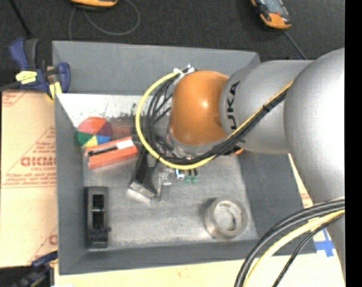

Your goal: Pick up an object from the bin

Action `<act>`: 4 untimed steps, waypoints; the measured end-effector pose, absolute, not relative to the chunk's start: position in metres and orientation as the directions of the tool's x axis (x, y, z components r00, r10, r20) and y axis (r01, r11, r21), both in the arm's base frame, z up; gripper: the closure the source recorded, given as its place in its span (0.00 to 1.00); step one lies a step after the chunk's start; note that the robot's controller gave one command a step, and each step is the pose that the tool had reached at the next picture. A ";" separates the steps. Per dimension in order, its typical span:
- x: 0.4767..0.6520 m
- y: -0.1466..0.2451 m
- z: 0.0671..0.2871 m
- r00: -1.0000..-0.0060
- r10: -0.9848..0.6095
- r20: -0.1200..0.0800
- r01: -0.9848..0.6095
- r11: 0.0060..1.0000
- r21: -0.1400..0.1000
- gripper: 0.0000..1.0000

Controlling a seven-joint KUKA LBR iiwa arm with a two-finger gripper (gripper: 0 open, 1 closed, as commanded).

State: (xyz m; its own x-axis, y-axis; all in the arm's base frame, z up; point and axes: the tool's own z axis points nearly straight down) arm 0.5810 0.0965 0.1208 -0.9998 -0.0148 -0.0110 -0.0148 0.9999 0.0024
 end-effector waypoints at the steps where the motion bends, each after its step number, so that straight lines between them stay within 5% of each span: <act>1: 0.584 0.107 0.087 -0.998 -0.067 -0.013 -0.067 0.998 -0.001 0.00; 2: 0.562 0.008 0.088 -0.984 0.176 -0.003 0.176 0.984 -0.001 1.00; 3: 0.562 0.009 0.088 -0.984 0.177 -0.002 0.177 0.984 0.001 0.00; 4: 0.562 0.009 0.088 -0.984 0.178 -0.002 0.178 0.984 0.002 0.00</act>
Offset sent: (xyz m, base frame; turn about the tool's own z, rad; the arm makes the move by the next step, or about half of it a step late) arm -0.0196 -0.0869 -0.0331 0.1891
